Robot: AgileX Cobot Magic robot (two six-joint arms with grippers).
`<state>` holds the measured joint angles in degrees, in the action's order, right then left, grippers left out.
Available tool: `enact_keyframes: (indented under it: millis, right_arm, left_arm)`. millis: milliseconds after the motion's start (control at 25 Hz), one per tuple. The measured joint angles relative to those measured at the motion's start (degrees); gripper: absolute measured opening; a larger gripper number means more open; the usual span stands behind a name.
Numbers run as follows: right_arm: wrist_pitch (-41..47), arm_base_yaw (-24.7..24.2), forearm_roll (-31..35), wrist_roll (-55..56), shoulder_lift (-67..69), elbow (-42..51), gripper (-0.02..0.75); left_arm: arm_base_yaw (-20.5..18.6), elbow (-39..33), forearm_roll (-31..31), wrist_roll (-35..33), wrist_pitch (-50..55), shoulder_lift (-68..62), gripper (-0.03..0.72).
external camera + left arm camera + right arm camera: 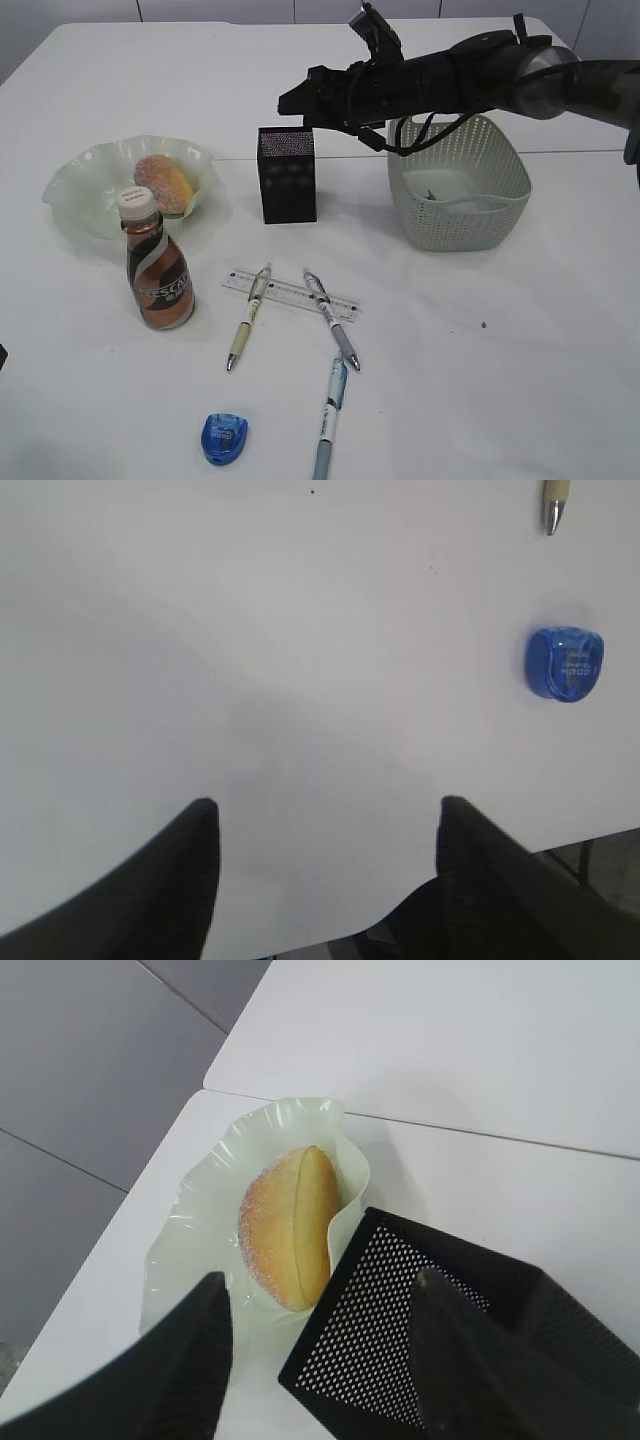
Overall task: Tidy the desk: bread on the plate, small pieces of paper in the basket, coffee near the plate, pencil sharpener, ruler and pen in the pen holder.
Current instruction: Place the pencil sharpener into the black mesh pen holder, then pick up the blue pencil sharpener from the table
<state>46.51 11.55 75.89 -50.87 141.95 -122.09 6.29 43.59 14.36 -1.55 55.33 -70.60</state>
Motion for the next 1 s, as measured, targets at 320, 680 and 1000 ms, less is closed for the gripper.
enact_keyframes:
  millis: [320,680,1000]
  right_arm:
    - [4.01,0.00,-16.74,10.67,-2.43,0.00,0.417]
    - [15.34,1.42,-38.15,28.16,-13.76,0.12,0.417]
    - [17.96,7.99,-49.86,35.94,-26.09,11.54,0.417]
  left_arm:
    - [0.00,0.00,0.00,0.00,-0.10,0.00,0.496]
    - [0.00,0.00,0.00,0.00,-1.09,0.00,0.496]
    - [0.00,0.00,0.00,0.00,-1.40,0.00,0.496]
